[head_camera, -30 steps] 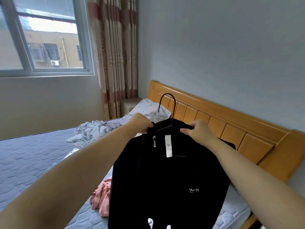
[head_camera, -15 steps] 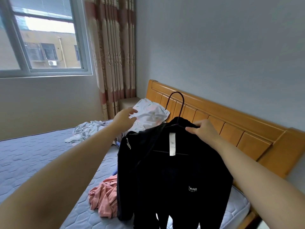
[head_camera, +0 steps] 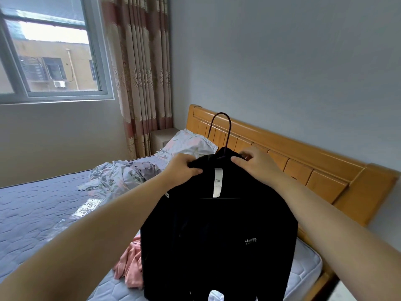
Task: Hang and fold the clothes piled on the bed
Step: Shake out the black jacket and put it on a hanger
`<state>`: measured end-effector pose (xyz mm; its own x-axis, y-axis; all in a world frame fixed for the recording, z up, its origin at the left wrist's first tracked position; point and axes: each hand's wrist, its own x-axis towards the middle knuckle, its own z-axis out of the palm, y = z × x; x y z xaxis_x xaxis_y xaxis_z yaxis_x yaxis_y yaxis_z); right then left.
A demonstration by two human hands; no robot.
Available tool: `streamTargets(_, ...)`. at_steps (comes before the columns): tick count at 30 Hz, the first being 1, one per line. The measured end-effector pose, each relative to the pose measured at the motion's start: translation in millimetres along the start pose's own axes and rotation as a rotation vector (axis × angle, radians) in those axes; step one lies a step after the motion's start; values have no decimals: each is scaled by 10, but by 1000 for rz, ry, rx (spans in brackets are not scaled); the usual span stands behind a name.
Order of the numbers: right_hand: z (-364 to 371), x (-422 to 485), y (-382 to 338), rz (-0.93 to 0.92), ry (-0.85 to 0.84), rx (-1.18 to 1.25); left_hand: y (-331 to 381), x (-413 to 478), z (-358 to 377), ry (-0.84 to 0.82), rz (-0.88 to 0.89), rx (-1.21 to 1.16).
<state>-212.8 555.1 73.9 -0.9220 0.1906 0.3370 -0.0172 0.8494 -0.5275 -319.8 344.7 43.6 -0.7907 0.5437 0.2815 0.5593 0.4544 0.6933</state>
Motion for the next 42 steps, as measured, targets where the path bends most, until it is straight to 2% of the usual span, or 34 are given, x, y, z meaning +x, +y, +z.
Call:
streamTargets(5,59,18,-81,-110,100,-356,43,12,27,34,-38,19)
streamTargets(8,76,-19,-206,-66,299,-124,43,0,71,32,-60,54)
streamTargets(9,78,-24,-241,-57,300,-17,44,-5,74,31,-66,50)
streamTargets(10,73,-34,-274,-50,200,71,39,-8,69,38,-76,30)
streamTargets(12,68,-75,-256,11,-147,161,-2,-15,34,83,-106,-29)
streamTargets(13,68,-74,-199,50,-190,147,-25,-21,6,106,-119,-55)
streamTargets(16,53,-22,-19,158,130,115,-57,-49,-57,139,-124,-112)
streamTargets(17,78,-24,-14,195,161,97,-51,-55,-66,150,-122,-117)
streamTargets(20,248,-21,-83,263,92,-1,-17,-60,-72,141,-113,-129)
streamTargets(21,278,-5,-107,278,77,78,-13,-58,-72,129,-114,-132)
streamTargets(24,202,-19,-190,270,-126,557,-42,-64,-72,122,-115,-146)
streamTargets(25,149,-30,-188,236,-102,585,-56,-67,-77,124,-118,-153)
streamTargets(26,98,-17,-164,204,11,500,-67,-70,-85,122,-123,-160)
streamTargets(27,54,23,-123,186,163,311,-75,-73,-98,115,-129,-163)
streamTargets(28,4,68,-87,199,236,103,-78,-74,-112,105,-133,-164)
streamTargets(29,-33,120,-70,256,172,-46,-86,-71,-126,96,-136,-162)
streamTargets(30,-49,161,-91,353,6,-131,-93,-67,-139,87,-136,-162)
streamTargets(31,-62,190,-101,457,-195,-107,-103,-63,-145,77,-134,-160)
streamTargets(33,-93,213,-111,574,-462,128,-111,-64,-142,59,-117,-136)
streamTargets(34,-104,214,-114,577,-506,267,-109,-70,-135,48,-109,-122)
streamTargets(36,-93,230,-89,595,-400,482,-98,-86,-134,22,-104,-121)
streamTargets(39,-59,402,168,751,59,933,-109,-94,-169,19,-126,-143)
streamTargets(40,-34,454,266,800,148,906,-118,-91,-185,30,-131,-149)
streamTargets(41,-27,474,336,814,176,747,-127,-90,-203,41,-134,-156)
streamTargets(42,-22,462,380,791,133,479,-134,-90,-214,50,-138,-166)
